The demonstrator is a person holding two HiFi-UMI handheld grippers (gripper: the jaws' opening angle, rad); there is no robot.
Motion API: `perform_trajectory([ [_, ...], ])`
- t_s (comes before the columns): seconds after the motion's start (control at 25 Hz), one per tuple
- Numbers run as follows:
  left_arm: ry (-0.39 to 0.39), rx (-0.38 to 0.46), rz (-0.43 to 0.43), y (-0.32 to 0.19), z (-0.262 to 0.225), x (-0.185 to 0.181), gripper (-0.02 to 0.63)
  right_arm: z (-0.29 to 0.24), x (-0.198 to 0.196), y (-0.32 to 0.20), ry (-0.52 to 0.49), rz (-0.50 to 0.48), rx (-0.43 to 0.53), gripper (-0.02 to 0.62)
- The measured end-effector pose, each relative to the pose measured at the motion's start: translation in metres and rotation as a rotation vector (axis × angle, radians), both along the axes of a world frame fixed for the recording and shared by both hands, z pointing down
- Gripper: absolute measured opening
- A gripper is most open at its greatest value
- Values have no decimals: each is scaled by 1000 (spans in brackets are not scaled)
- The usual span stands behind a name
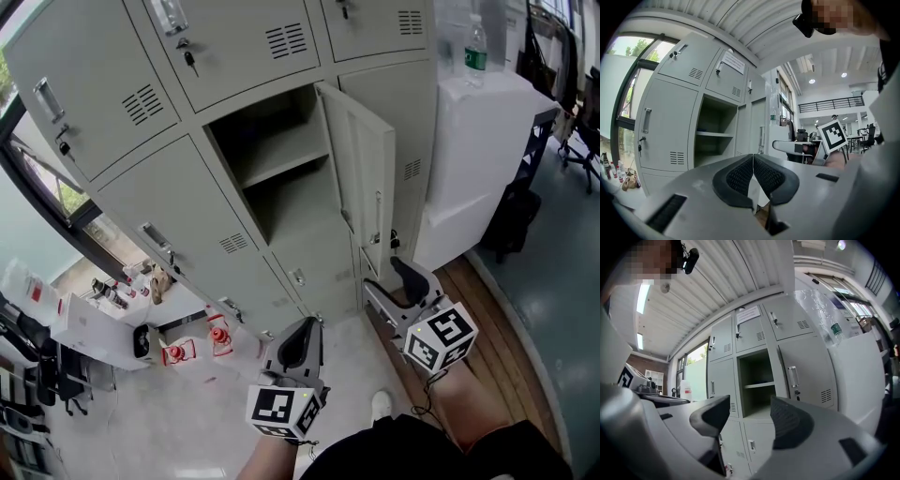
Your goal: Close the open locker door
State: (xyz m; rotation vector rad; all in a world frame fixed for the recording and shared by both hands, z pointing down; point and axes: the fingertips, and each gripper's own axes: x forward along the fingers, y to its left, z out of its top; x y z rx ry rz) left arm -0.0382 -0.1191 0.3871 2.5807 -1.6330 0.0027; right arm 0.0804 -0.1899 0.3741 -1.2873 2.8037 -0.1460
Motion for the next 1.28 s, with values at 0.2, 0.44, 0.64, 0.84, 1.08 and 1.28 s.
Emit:
perform_trajectory([
  [0.2, 6, 6, -11, -15, -3, 8, 18, -6, 14, -20, 4, 10, 9, 307],
  [0.44, 15, 12, -17, -35, -4, 19, 18, -11, 23, -42, 12, -1, 15, 307],
  [0.64, 12, 16, -31, -48, -4, 25, 18, -10, 27, -59, 15, -17, 12, 307],
  [0.84, 14, 10, -57, -61, -2, 26, 18, -9, 25, -75, 20, -44, 10, 307],
  [1.08, 14, 3, -70, -78, 1, 27, 18, -6, 18, -85, 18, -86, 0, 296],
  [1.28, 12, -2, -74, -88, 2, 30, 18, -7, 16, -90, 18, -114, 5, 272],
])
